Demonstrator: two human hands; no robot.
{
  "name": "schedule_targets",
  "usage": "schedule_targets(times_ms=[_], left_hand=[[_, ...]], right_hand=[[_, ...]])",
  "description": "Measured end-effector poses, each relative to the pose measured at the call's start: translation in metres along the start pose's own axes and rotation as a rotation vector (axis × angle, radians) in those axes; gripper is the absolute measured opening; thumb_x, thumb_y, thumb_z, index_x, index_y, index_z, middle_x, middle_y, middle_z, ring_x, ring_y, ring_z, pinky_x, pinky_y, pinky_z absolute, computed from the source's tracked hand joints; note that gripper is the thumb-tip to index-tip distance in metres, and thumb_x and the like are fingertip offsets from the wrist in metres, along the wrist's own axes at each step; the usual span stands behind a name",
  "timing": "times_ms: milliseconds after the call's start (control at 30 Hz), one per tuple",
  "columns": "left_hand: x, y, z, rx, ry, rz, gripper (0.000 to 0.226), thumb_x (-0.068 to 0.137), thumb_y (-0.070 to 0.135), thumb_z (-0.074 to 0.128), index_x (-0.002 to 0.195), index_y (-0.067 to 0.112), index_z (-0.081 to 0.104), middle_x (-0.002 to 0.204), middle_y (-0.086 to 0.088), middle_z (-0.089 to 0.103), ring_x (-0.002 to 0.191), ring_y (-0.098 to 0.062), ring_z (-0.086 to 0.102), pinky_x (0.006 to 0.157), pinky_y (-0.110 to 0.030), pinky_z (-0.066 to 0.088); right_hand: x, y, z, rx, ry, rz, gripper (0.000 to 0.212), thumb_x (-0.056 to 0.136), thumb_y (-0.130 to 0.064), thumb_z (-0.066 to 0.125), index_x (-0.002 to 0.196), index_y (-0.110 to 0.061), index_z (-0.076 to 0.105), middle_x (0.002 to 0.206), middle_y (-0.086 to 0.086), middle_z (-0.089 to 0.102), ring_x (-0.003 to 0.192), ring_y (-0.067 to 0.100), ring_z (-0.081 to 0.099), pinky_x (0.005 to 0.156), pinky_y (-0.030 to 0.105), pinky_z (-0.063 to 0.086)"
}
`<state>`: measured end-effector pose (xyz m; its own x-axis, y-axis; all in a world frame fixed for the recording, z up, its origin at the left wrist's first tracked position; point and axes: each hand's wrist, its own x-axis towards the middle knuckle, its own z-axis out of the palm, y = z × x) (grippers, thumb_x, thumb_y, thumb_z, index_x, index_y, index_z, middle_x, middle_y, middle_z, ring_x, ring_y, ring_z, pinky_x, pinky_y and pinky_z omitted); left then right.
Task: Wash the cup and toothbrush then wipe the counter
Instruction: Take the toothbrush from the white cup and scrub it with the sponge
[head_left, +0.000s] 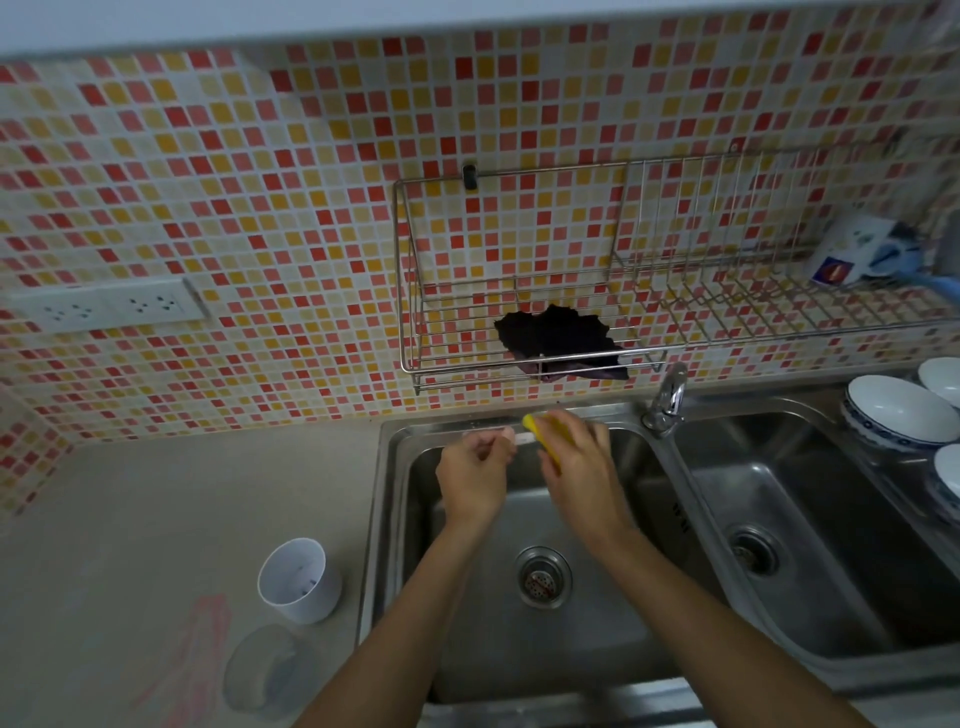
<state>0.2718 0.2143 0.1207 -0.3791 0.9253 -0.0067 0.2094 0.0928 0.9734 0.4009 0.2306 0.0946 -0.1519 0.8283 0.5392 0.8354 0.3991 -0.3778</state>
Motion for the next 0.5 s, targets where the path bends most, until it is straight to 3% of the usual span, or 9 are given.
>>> schedule_targets(times_ms=[133,233,300,400,500], left_hand=[[0.001,-0.001,-0.005,0.044,-0.064,0.079,0.010,0.089,0.025,0.066,0.080,0.025,0.071,0.077,0.002,0.074,0.074,-0.010,0.070,0.083,-0.038,0.057],[0.000,0.002,-0.014,0.218,-0.189,0.288,0.014,0.087,0.023,0.069,0.100,0.021,0.073,0.082,0.010,0.072,0.072,0.011,0.063,0.073,-0.008,0.050],[0.003,0.001,-0.018,0.331,-0.234,0.396,0.022,0.085,0.019,0.071,0.107,0.019,0.072,0.087,0.013,0.068,0.071,0.016,0.059,0.070,0.002,0.042],[0.009,-0.002,-0.019,0.391,-0.215,0.459,0.021,0.088,0.019,0.068,0.108,0.017,0.071,0.093,0.011,0.068,0.075,0.011,0.058,0.074,0.001,0.043],[0.010,-0.003,-0.013,0.224,-0.169,0.319,0.015,0.089,0.023,0.067,0.100,0.017,0.074,0.087,0.008,0.073,0.079,0.000,0.066,0.074,-0.014,0.051]], right_hand=[[0.010,0.004,-0.004,-0.093,0.043,-0.203,0.035,0.070,-0.002,0.077,0.104,-0.012,0.071,0.100,0.001,0.070,0.091,0.016,0.044,0.075,0.035,0.053],[0.018,0.010,-0.009,-0.117,0.024,-0.263,0.035,0.068,-0.003,0.078,0.101,-0.011,0.071,0.096,0.001,0.071,0.089,0.016,0.044,0.074,0.034,0.054],[0.021,0.012,-0.011,-0.120,-0.021,-0.265,0.033,0.070,-0.004,0.077,0.101,-0.013,0.071,0.097,0.000,0.070,0.087,0.020,0.051,0.074,0.032,0.053],[0.023,0.014,-0.014,-0.083,-0.064,-0.233,0.033,0.075,-0.005,0.075,0.106,-0.015,0.071,0.102,0.000,0.069,0.090,0.023,0.053,0.075,0.030,0.051],[0.023,0.017,-0.016,0.000,-0.025,-0.094,0.034,0.079,-0.006,0.073,0.112,-0.015,0.071,0.107,0.002,0.069,0.094,0.025,0.053,0.078,0.032,0.051]])
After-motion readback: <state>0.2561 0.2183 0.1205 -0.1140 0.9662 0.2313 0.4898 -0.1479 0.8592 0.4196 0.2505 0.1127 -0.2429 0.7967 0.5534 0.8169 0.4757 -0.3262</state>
